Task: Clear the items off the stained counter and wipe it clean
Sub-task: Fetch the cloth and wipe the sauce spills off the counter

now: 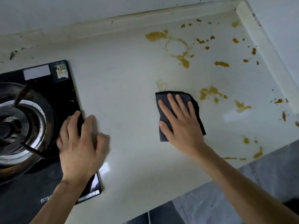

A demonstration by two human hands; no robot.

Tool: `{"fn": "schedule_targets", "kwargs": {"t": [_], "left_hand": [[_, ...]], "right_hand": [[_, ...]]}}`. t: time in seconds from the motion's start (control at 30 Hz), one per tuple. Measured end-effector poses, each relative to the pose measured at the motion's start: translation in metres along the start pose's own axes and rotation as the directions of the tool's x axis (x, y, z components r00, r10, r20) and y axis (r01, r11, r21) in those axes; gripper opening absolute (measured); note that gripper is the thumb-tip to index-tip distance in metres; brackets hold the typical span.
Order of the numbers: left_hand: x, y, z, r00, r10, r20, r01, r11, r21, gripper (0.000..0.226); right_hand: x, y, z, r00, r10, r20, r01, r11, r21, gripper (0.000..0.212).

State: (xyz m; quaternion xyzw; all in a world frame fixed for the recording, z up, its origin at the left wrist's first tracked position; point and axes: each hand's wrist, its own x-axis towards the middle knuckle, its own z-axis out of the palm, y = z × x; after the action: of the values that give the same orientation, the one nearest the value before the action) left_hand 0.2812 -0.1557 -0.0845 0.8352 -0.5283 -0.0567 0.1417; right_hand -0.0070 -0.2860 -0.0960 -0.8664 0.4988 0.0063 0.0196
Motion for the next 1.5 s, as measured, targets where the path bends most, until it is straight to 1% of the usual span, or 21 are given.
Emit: {"fn": "schedule_targets", "kwargs": {"t": [0.07,0.17,0.27,0.33,0.4,0.47,0.53,0.6,0.7,0.83,0.9,0.97,1.03,1.07,1.13,1.2,1.23,1.3,1.4,1.5], "left_hand": [[0.0,0.002,-0.003,1.0,-0.004,0.019,0.004,1.0,-0.007,0.059],[0.0,0.011,-0.011,0.998,-0.029,0.054,0.032,0.998,-0.052,0.059],[0.0,0.021,-0.017,0.994,-0.052,0.097,0.06,0.995,-0.076,0.059],[-0.001,0.03,-0.02,0.994,-0.028,0.109,0.037,0.996,-0.083,0.06],[-0.004,0.047,-0.018,0.992,0.059,0.114,-0.051,0.996,-0.072,0.061],[-0.006,0.072,-0.01,0.971,0.186,0.149,-0.177,0.982,-0.072,0.06],[-0.006,0.097,0.002,0.94,0.288,0.184,-0.278,0.957,-0.079,0.055],[-0.002,0.115,0.014,0.91,0.361,0.203,-0.355,0.933,-0.063,0.052],[0.014,0.125,0.027,0.889,0.414,0.196,-0.421,0.907,-0.006,0.05],[0.044,0.128,0.036,0.913,0.384,0.135,-0.393,0.918,0.046,0.047],[0.058,0.131,0.039,0.921,0.364,0.14,-0.376,0.924,0.073,0.047],[0.07,0.132,0.043,0.923,0.344,0.171,-0.363,0.927,0.096,0.049],[0.076,0.132,0.047,0.925,0.327,0.191,-0.352,0.929,0.112,0.053],[0.076,0.132,0.048,0.928,0.319,0.193,-0.345,0.931,0.117,0.055],[0.075,0.131,0.051,0.931,0.309,0.193,-0.334,0.935,0.118,0.059],[0.073,0.13,0.052,0.934,0.303,0.188,-0.325,0.941,0.1,0.061],[0.072,0.13,0.052,0.936,0.299,0.184,-0.32,0.943,0.091,0.062],[0.072,0.131,0.052,0.938,0.293,0.182,-0.312,0.946,0.084,0.062],[0.073,0.132,0.053,0.941,0.289,0.177,-0.306,0.949,0.076,0.062],[0.072,0.132,0.054,0.942,0.291,0.166,-0.307,0.948,0.081,0.062]], "right_hand": [[-0.015,0.029,-0.003,0.999,0.041,0.02,-0.041,0.999,-0.011,0.064],[0.004,0.052,-0.008,0.98,0.2,0.023,-0.199,0.98,-0.029,0.063],[0.044,0.042,-0.009,0.943,0.334,-0.004,-0.334,0.943,-0.001,0.063],[0.059,0.025,-0.009,0.926,0.377,-0.008,-0.377,0.926,0.02,0.062],[0.047,0.008,-0.007,0.944,0.328,-0.024,-0.327,0.944,0.035,0.063],[0.008,-0.005,-0.003,0.982,0.189,-0.03,-0.187,0.981,0.05,0.063],[-0.039,-0.003,0.001,0.996,0.092,-0.012,-0.091,0.994,0.064,0.064],[-0.073,0.015,0.002,0.998,0.06,0.021,-0.061,0.997,0.054,0.065],[-0.076,0.05,-0.002,0.993,0.115,0.04,-0.116,0.993,0.018,0.064],[-0.015,0.077,-0.008,0.955,0.295,0.027,-0.295,0.956,0.003,0.063],[0.03,0.08,-0.011,0.927,0.374,0.011,-0.374,0.927,0.01,0.063],[0.075,0.071,-0.014,0.914,0.405,0.008,-0.405,0.914,0.029,0.063],[0.107,0.049,-0.014,0.927,0.374,0.002,-0.374,0.925,0.067,0.064],[0.114,0.039,-0.013,0.945,0.326,-0.009,-0.324,0.942,0.084,0.064],[0.108,0.028,-0.009,0.985,0.172,-0.027,-0.169,0.981,0.091,0.064],[0.087,0.04,-0.005,0.999,0.041,-0.028,-0.039,0.997,0.068,0.063],[0.078,0.052,-0.003,0.999,0.02,-0.031,-0.018,0.998,0.055,0.063],[0.071,0.08,-0.004,0.998,0.059,-0.024,-0.058,0.998,0.029,0.063],[0.094,0.11,-0.009,0.982,0.186,0.017,-0.186,0.983,0.002,0.064],[0.146,0.098,-0.012,0.959,0.282,0.007,-0.282,0.958,0.041,0.064]]}}
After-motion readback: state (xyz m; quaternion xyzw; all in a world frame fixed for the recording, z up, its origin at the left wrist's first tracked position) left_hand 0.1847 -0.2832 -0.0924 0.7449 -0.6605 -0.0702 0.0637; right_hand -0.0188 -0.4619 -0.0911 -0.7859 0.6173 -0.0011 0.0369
